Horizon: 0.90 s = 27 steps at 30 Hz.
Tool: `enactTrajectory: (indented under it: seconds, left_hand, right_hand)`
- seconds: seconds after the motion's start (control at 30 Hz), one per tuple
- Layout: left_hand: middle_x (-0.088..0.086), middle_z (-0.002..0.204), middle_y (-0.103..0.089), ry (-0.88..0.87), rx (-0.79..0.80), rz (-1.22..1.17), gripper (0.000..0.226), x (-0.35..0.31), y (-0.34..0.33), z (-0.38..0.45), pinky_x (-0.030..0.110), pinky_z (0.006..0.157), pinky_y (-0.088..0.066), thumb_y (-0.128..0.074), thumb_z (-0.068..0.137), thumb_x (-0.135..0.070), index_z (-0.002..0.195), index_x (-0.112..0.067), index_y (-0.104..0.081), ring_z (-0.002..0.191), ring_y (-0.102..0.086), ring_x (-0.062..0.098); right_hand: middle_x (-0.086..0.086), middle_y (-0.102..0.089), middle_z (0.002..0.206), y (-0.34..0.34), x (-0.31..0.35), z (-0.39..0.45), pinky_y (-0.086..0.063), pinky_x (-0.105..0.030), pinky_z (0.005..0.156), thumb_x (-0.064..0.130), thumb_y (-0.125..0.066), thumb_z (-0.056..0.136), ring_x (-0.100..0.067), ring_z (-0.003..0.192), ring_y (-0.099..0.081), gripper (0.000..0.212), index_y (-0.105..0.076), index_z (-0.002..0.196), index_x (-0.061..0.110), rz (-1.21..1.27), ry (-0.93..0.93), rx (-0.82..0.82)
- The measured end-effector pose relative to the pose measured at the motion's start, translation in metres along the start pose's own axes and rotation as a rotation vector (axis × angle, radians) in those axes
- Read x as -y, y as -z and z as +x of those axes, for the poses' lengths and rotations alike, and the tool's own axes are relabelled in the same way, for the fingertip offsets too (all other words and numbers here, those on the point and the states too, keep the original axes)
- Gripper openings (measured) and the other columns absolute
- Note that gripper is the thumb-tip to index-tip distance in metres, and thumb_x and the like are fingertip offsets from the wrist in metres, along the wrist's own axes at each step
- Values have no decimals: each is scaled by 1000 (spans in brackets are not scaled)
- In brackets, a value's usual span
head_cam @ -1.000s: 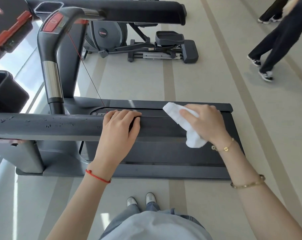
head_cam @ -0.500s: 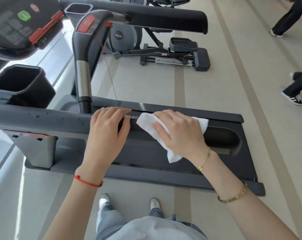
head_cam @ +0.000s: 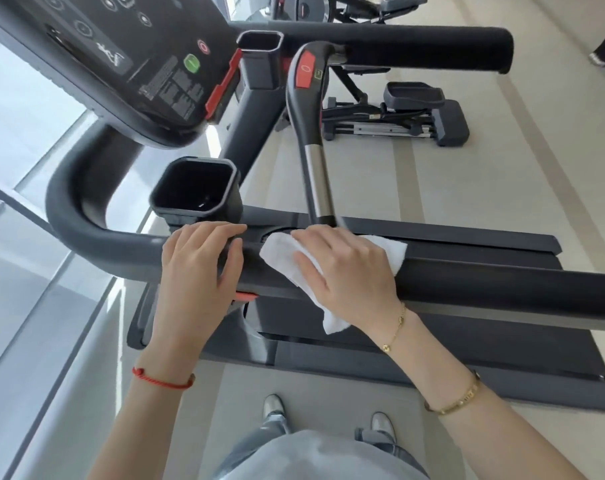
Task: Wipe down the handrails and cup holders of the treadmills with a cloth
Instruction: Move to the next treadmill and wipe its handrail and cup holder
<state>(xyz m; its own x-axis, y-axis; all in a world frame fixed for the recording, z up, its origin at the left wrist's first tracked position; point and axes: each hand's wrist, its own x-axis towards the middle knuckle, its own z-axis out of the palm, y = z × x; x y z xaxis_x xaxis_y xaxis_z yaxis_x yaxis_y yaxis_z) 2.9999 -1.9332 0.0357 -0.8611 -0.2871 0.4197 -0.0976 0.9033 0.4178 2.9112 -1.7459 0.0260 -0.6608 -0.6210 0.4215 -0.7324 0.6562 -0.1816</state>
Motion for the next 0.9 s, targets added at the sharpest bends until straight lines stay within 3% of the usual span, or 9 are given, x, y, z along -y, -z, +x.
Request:
enactTrajectory:
  seconds: [0.17,0.33,0.47,0.53,0.67,0.77,0.83,0.9]
  left_hand:
    - [-2,113,-68,4,31,-48,24,55,22,8,51,102,-42,-52,99,-17,118,-16,-67,112,-59,24]
    - [-2,112,-67,-25,51,-84,21,85,24,11,52,100,-42,-56,97,-14,113,-15,-69,110,-59,22]
    - [-5,109,-65,-57,53,-115,19,94,20,12,50,99,-42,-54,99,-18,108,-17,-70,107,-56,19]
    - [-5,107,-64,-74,41,-112,19,95,18,11,49,99,-42,-53,98,-20,106,-18,-70,107,-54,19]
    - [-5,102,-63,-84,4,-112,17,96,14,11,46,97,-41,-52,99,-18,102,-17,-69,103,-54,21]
    - [-4,103,-64,-79,0,-99,16,95,13,10,41,101,-38,-56,97,-14,103,-16,-70,103,-55,21]
    - [-4,103,-64,-78,-2,-99,17,95,13,11,38,102,-36,-55,97,-15,104,-17,-70,103,-55,20]
    - [-4,103,-64,-79,-5,-104,18,96,14,11,38,102,-36,-54,98,-17,104,-17,-70,102,-55,19]
  right_hand:
    - [6,-67,111,-29,65,36,-50,-32,76,35,-38,101,-18,92,-63,35,-63,122,22,10,21,63]
    - [9,-67,117,-25,58,27,-51,-31,82,32,-46,99,-15,98,-64,31,-65,122,25,31,34,-4]
    - [9,-69,89,-13,45,29,-47,-30,60,39,-36,95,-19,76,-65,37,-69,105,29,14,-197,57]
    - [8,-69,84,-20,57,41,-42,-27,55,40,-32,93,-19,72,-65,40,-70,102,28,-4,-187,66]
    - [6,-68,109,-40,88,43,-50,-34,72,35,-40,100,-19,88,-64,33,-66,118,24,-10,-23,-5]
    - [7,-63,127,-35,78,27,-48,-34,85,32,-45,100,-18,102,-62,33,-61,129,26,-1,48,-21]
    - [8,-67,115,-25,62,22,-48,-32,78,33,-45,99,-17,92,-64,31,-65,121,27,-27,-20,-3]
    - [6,-69,90,-19,53,29,-47,-32,62,36,-42,97,-19,74,-63,30,-70,104,27,-48,-191,19]
